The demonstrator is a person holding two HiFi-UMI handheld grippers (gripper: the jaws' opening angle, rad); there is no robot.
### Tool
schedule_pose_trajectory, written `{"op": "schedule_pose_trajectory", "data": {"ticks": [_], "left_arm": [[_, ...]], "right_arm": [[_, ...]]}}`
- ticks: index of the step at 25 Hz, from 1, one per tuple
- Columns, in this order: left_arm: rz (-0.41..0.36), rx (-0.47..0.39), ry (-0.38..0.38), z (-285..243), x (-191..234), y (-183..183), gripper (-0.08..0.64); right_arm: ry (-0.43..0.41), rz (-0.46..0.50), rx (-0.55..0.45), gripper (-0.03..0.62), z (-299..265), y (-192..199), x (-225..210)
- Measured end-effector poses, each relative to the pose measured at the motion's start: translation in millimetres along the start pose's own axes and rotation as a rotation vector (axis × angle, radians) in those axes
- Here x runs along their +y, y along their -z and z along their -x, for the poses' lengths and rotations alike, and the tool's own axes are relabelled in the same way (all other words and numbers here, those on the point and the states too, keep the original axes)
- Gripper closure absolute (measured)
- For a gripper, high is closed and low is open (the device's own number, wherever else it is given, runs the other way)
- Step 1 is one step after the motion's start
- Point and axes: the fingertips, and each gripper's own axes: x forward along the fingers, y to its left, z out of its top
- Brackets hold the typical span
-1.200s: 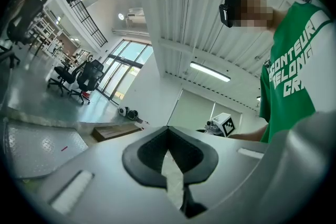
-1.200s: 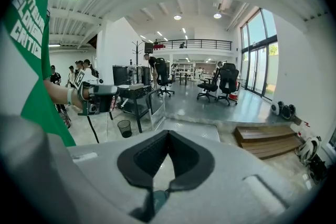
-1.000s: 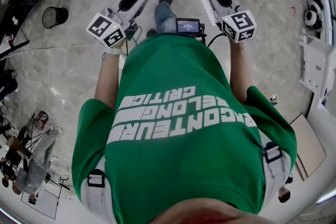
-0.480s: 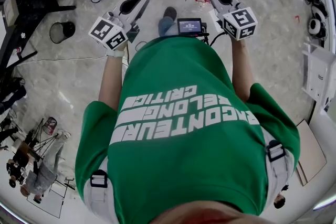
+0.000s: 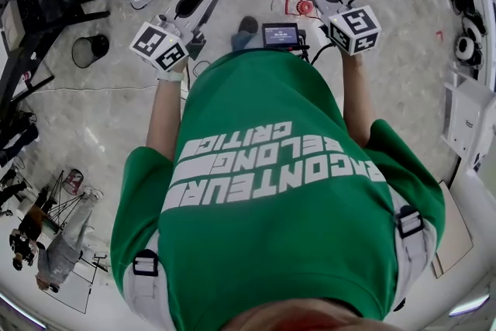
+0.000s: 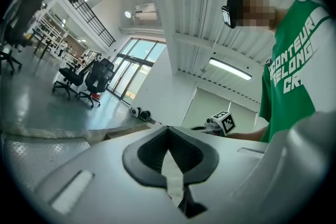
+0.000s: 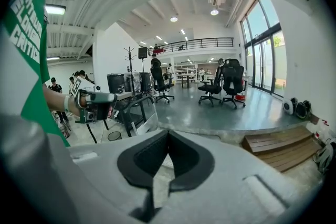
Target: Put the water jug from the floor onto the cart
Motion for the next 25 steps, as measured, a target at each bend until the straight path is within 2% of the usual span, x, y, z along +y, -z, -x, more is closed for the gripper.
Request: {"op": "schedule_pose_trajectory", "data": {"ticks": [7,13,18,25], "left_arm": [[-0.012,0.015,-0.028,-27,16,-1,0.543],[-0.012,0.094,0.020,-44,11,6,0.543],[-0.025,0.141,0.095,-75,-1,11,0.543],[-0.026,0.230,0.271,-128,-31,25,0.545]], "right_arm": [[-0.014,-0.021,-0.011,0.600,-11,7,-31],[0.040,-0.060,-0.025,0.600,6,21,-44],[0.133,-0.100,-0.023,0.600,41,44,-73],[0.285,-0.168,-0.026,0.600,83,69,-96]]}}
